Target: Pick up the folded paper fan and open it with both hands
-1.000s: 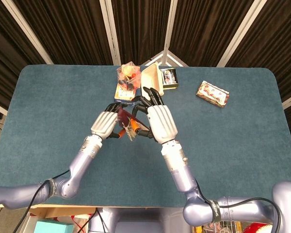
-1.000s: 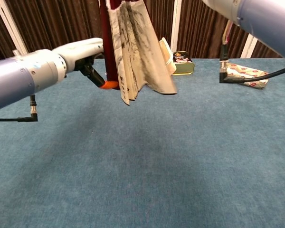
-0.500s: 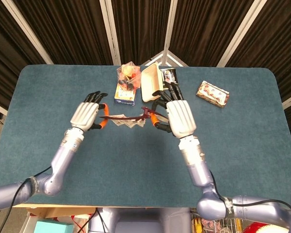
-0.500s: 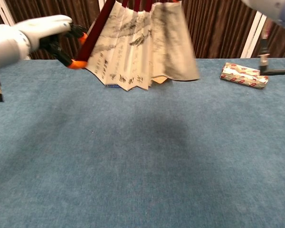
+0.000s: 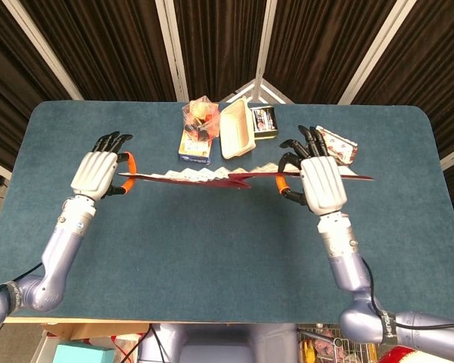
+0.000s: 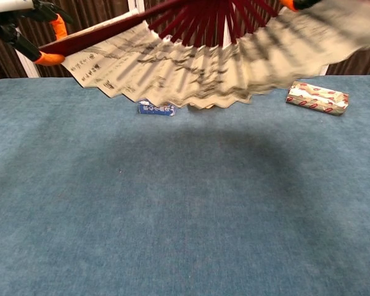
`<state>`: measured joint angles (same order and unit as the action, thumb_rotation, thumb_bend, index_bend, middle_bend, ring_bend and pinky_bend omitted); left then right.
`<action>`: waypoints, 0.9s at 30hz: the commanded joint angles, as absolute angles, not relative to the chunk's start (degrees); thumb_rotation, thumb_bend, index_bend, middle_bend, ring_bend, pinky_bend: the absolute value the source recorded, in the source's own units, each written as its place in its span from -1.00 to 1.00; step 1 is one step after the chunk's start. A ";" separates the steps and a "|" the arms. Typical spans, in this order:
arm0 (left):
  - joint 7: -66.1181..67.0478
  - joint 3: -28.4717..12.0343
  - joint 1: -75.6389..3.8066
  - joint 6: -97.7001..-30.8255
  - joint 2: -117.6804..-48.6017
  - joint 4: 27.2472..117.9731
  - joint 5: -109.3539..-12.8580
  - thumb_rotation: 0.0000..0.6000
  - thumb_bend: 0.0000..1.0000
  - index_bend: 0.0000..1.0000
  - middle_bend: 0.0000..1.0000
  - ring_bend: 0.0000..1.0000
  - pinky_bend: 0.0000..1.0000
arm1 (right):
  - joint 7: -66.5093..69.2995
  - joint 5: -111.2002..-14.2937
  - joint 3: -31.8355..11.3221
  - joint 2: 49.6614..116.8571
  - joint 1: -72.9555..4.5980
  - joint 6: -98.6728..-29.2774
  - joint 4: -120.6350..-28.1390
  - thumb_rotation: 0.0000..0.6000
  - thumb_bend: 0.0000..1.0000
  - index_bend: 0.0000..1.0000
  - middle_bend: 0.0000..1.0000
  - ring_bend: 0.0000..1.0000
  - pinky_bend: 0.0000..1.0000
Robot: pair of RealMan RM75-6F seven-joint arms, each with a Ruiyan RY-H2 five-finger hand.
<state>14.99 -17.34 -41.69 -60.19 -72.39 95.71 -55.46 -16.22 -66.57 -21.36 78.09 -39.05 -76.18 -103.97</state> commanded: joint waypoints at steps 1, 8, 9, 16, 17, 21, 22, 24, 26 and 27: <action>15.35 -17.11 -41.51 -60.45 -71.83 96.14 -55.45 1.00 0.09 0.39 -0.81 -1.00 -1.00 | -15.44 -69.53 -19.60 76.76 -37.75 -76.75 -102.53 1.00 0.16 0.53 -0.36 -0.85 -0.97; 17.03 -17.09 -41.90 -61.76 -71.98 96.90 -55.09 1.00 0.09 0.39 -0.81 -1.00 -1.00 | -14.17 -75.13 -16.21 75.51 -35.99 -77.17 -99.29 1.00 0.16 0.53 -0.35 -0.85 -0.97; 17.22 -17.08 -41.94 -61.92 -72.02 97.06 -55.03 1.00 0.09 0.39 -0.81 -1.00 -1.00 | -13.97 -75.93 -15.81 75.43 -35.84 -77.21 -98.76 1.00 0.16 0.53 -0.35 -0.85 -0.97; 19.22 -16.60 -42.53 -63.09 -73.30 97.21 -55.19 1.00 0.10 0.39 -0.81 -1.00 -1.00 | -12.65 -80.76 -13.61 75.18 -34.99 -77.71 -95.18 1.00 0.16 0.53 -0.35 -0.85 -0.97; 19.50 -16.52 -42.64 -63.18 -73.52 97.15 -55.24 1.00 0.10 0.39 -0.81 -1.00 -1.00 | -12.48 -81.07 -13.45 75.25 -34.88 -77.75 -94.73 1.00 0.16 0.53 -0.35 -0.85 -0.97; 20.06 -16.43 -43.01 -63.63 -74.60 96.68 -55.25 1.00 0.09 0.39 -0.81 -1.00 -1.00 | -11.78 -81.96 -13.01 75.66 -34.50 -77.86 -93.02 1.00 0.16 0.53 -0.35 -0.85 -0.97; 20.17 -16.42 -43.12 -63.64 -74.88 96.53 -55.17 1.00 0.09 0.39 -0.81 -1.00 -1.00 | -11.64 -82.03 -12.94 75.79 -34.42 -77.83 -92.62 1.00 0.16 0.53 -0.35 -0.85 -0.97; 20.61 -16.40 -43.50 -63.79 -75.66 95.97 -55.28 1.00 0.09 0.39 -0.81 -1.00 -1.00 | -11.11 -82.29 -12.69 76.16 -34.10 -77.95 -91.42 1.00 0.16 0.53 -0.35 -0.85 -0.97; 20.71 -16.45 -43.84 -64.10 -76.69 95.21 -55.59 1.00 0.09 0.39 -0.81 -1.00 -1.00 | -10.59 -82.66 -12.54 76.75 -33.89 -78.24 -90.01 1.00 0.16 0.53 -0.35 -0.85 -0.97; 20.68 -16.48 -43.96 -64.30 -77.20 94.85 -55.77 1.00 0.09 0.39 -0.81 -1.00 -1.00 | -10.45 -83.02 -12.40 77.00 -33.80 -78.42 -89.17 1.00 0.16 0.53 -0.35 -0.85 -0.97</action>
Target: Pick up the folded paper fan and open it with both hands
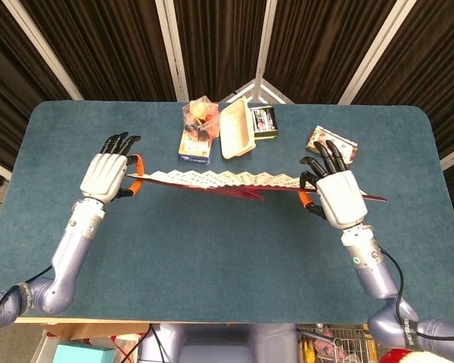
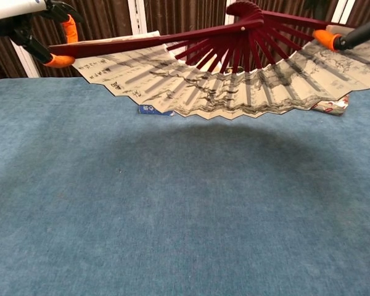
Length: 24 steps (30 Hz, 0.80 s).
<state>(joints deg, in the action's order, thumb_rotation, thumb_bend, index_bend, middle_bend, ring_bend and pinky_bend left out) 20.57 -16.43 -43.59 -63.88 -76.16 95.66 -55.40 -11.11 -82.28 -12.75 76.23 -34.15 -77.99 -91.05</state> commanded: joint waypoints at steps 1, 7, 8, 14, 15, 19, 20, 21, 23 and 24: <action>20.61 -16.48 -44.07 -64.42 -77.67 94.49 -55.96 1.00 0.09 0.39 -0.81 -1.00 -1.00 | -10.57 -83.59 -12.18 77.21 -33.75 -78.64 -88.15 1.00 0.16 0.53 -0.35 -0.85 -0.97; 19.81 -16.13 -44.28 -66.02 -80.65 92.26 -58.40 1.00 0.09 0.39 -0.81 -1.00 -1.00 | -9.47 -86.21 -10.72 78.67 -32.87 -80.10 -82.65 1.00 0.16 0.53 -0.35 -0.85 -0.97; 19.70 -15.86 -44.19 -66.32 -81.20 91.78 -58.86 1.00 0.09 0.38 -0.81 -1.00 -1.00 | -9.07 -86.42 -10.48 78.87 -32.63 -80.27 -82.04 1.00 0.16 0.53 -0.35 -0.85 -0.97; 19.52 -14.02 -43.23 -66.35 -82.37 90.71 -59.88 1.00 0.08 0.33 -0.82 -1.00 -1.00 | -6.62 -87.34 -8.81 79.18 -30.73 -81.27 -80.15 1.00 0.16 0.53 -0.35 -0.85 -0.97; 19.42 -13.75 -42.95 -66.34 -82.31 90.82 -59.95 1.00 0.07 0.33 -0.82 -1.00 -1.00 | -6.02 -87.46 -8.42 79.24 -30.24 -81.50 -80.11 1.00 0.16 0.53 -0.35 -0.85 -0.97; 19.18 -12.92 -42.03 -66.29 -82.02 91.25 -60.05 1.00 0.06 0.31 -0.82 -1.00 -1.00 | -5.10 -88.37 -7.23 79.53 -29.12 -82.09 -79.52 1.00 0.16 0.53 -0.35 -0.85 -0.97; 19.04 -12.72 -41.79 -66.25 -81.94 91.44 -60.02 1.00 0.06 0.31 -0.82 -1.00 -1.00 | -4.96 -88.63 -6.84 79.63 -28.86 -82.15 -79.47 1.00 0.16 0.53 -0.35 -0.85 -0.97; 18.90 -12.49 -41.53 -66.26 -81.84 91.66 -60.08 1.00 0.06 0.30 -0.82 -1.00 -1.00 | -4.78 -88.86 -6.50 79.73 -28.57 -82.30 -79.43 1.00 0.16 0.53 -0.35 -0.85 -0.97; 18.67 -11.99 -41.04 -66.23 -81.52 92.19 -60.39 1.00 0.06 0.28 -0.83 -1.00 -1.00 | -4.38 -89.55 -5.86 79.96 -28.01 -82.77 -79.43 1.00 0.16 0.53 -0.35 -0.85 -0.97; 18.55 -11.78 -40.80 -66.23 -81.34 92.46 -60.63 1.00 0.06 0.26 -0.83 -1.00 -1.00 | -4.32 -89.85 -5.63 80.06 -27.76 -82.98 -79.41 1.00 0.16 0.53 -0.35 -0.85 -0.97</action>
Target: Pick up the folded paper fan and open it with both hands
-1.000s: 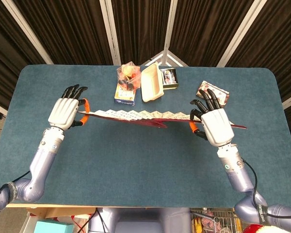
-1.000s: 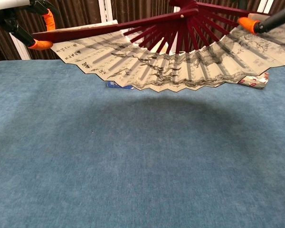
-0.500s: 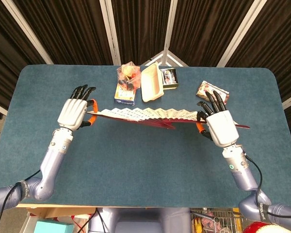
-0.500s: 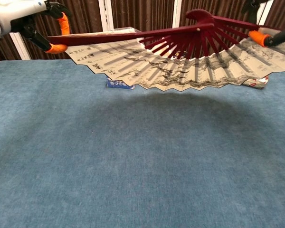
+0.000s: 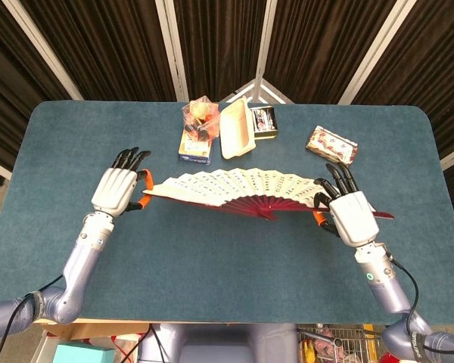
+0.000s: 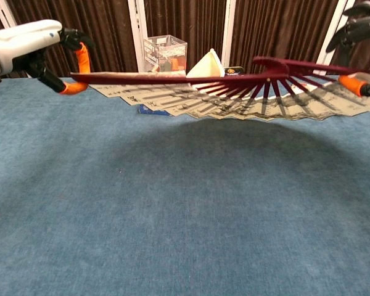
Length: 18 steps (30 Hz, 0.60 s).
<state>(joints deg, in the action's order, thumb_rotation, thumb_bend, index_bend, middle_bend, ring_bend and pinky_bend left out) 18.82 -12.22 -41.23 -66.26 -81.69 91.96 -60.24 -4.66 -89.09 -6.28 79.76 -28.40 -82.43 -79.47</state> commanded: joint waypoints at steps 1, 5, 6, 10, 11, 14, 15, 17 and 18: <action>18.44 -11.64 -40.60 -66.25 -81.22 92.65 -60.81 1.00 0.06 0.26 -0.83 -1.00 -1.00 | -4.26 -90.14 -5.42 80.12 -27.53 -83.17 -79.45 1.00 0.16 0.53 -0.35 -0.85 -0.97; 17.62 -11.11 -39.72 -66.10 -80.82 93.26 -61.13 1.00 0.06 0.24 -0.83 -1.00 -1.00 | -4.13 -90.98 -4.53 80.54 -26.62 -83.50 -79.53 1.00 0.16 0.53 -0.35 -0.85 -0.97; 17.58 -10.89 -39.53 -66.01 -80.67 93.28 -61.27 1.00 0.05 0.24 -0.84 -1.00 -1.00 | -4.16 -91.12 -4.31 80.57 -26.43 -83.45 -79.48 1.00 0.16 0.50 -0.35 -0.85 -0.97; 17.14 -10.04 -38.82 -65.40 -79.71 93.51 -62.00 1.00 -0.09 0.09 -0.92 -1.00 -1.00 | -4.26 -91.97 -2.98 80.21 -25.66 -82.86 -79.19 1.00 0.16 0.03 -0.47 -0.93 -1.00; 16.82 -9.84 -38.60 -65.09 -79.29 93.74 -62.07 1.00 -0.15 0.03 -0.95 -1.00 -1.00 | -4.56 -92.11 -2.57 79.95 -25.52 -82.42 -79.25 1.00 0.16 -0.20 -0.57 -0.97 -1.00; 16.20 -9.14 -38.23 -63.71 -77.93 94.54 -62.12 1.00 -0.43 -0.22 -1.00 -1.00 -1.00 | -5.88 -92.58 -1.19 78.89 -25.22 -80.86 -79.64 1.00 0.13 -0.70 -0.80 -1.00 -1.00; 15.95 -8.78 -38.14 -62.85 -77.05 94.98 -62.18 1.00 -0.48 -0.27 -1.00 -1.00 -1.00 | -6.64 -92.77 -0.54 78.31 -25.07 -80.13 -79.92 1.00 0.08 -0.85 -0.86 -1.00 -1.00; 15.53 -8.30 -37.96 -61.84 -75.78 95.55 -62.45 1.00 -0.55 -0.35 -1.00 -1.00 -1.00 | -7.43 -92.96 0.15 77.58 -24.83 -79.34 -80.79 1.00 -0.03 -0.97 -0.91 -1.00 -1.00; 15.27 -8.14 -37.85 -61.51 -75.26 95.76 -62.65 1.00 -0.57 -0.38 -1.00 -1.00 -1.00 | -7.89 -93.06 0.41 77.26 -24.67 -79.09 -81.26 1.00 -0.09 -1.00 -0.94 -1.00 -1.00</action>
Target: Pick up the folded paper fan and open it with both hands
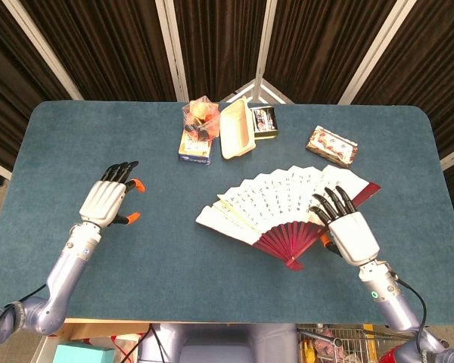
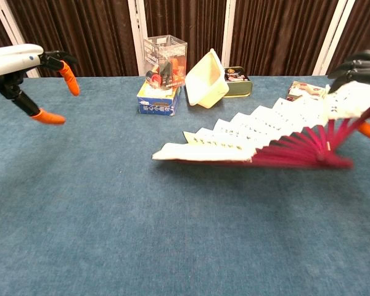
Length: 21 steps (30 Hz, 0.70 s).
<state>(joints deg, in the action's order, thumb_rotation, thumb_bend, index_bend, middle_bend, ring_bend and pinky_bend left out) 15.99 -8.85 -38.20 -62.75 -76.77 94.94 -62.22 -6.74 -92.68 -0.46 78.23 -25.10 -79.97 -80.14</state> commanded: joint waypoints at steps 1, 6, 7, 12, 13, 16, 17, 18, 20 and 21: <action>14.99 -8.03 -37.72 -61.31 -74.89 95.93 -62.83 1.00 -0.59 -0.40 -1.00 -1.00 -1.00 | -8.27 -93.19 0.75 77.02 -24.46 -78.86 -81.77 1.00 -0.12 -1.00 -0.96 -1.00 -1.00; 13.36 -7.57 -36.81 -61.00 -73.59 96.48 -63.76 1.00 -0.63 -0.44 -1.00 -1.00 -1.00 | -10.83 -93.92 2.17 76.18 -23.40 -78.08 -83.38 1.00 -0.30 -1.00 -1.00 -1.00 -1.00; 13.05 -7.54 -36.66 -60.99 -73.41 96.55 -63.93 1.00 -0.63 -0.46 -1.00 -1.00 -1.00 | -11.21 -93.85 2.25 76.04 -23.21 -77.96 -83.71 1.00 -0.32 -1.00 -1.00 -1.00 -1.00; 11.64 -7.36 -35.82 -61.25 -72.53 96.77 -65.00 1.00 -0.65 -0.51 -1.00 -1.00 -1.00 | -14.49 -93.86 2.86 75.24 -22.29 -77.30 -84.02 1.00 -0.47 -1.00 -1.00 -1.00 -1.00; 11.38 -7.32 -35.64 -61.35 -72.33 96.79 -65.27 1.00 -0.66 -0.52 -1.00 -1.00 -1.00 | -15.07 -93.87 3.01 75.08 -22.12 -77.14 -83.94 1.00 -0.49 -1.00 -1.00 -1.00 -1.00; 10.67 -7.19 -35.20 -61.58 -71.74 96.83 -66.09 1.00 -0.71 -0.54 -1.00 -1.00 -1.00 | -16.62 -94.11 3.29 74.73 -21.75 -76.87 -83.62 1.00 -0.60 -1.00 -1.00 -1.00 -1.00; 10.37 -7.16 -34.99 -61.72 -71.43 96.83 -66.48 1.00 -0.72 -0.54 -1.00 -1.00 -1.00 | -17.49 -94.46 3.59 74.41 -21.71 -76.50 -83.34 1.00 -0.65 -1.00 -1.00 -1.00 -1.00; 10.14 -7.14 -34.83 -61.79 -71.19 96.84 -66.70 1.00 -0.74 -0.55 -1.00 -1.00 -1.00 | -17.67 -94.67 3.94 74.03 -21.80 -75.85 -83.43 1.00 -0.67 -1.00 -1.00 -1.00 -1.00; 9.75 -7.09 -34.56 -61.78 -70.62 96.93 -66.93 1.00 -0.77 -0.58 -1.00 -1.00 -1.00 | -16.92 -95.21 5.07 72.78 -22.43 -73.51 -84.26 1.00 -0.71 -1.00 -1.00 -1.00 -1.00; 9.63 -7.02 -34.44 -61.71 -70.28 96.95 -67.08 1.00 -0.78 -0.60 -1.00 -1.00 -1.00 | -16.29 -95.64 5.72 71.84 -22.97 -72.05 -84.91 1.00 -0.72 -1.00 -1.00 -1.00 -1.00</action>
<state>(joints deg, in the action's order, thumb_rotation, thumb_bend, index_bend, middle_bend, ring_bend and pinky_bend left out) 9.80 -7.08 -34.59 -61.74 -70.51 96.90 -66.92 -17.26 -94.87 4.48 73.36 -22.24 -74.36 -84.00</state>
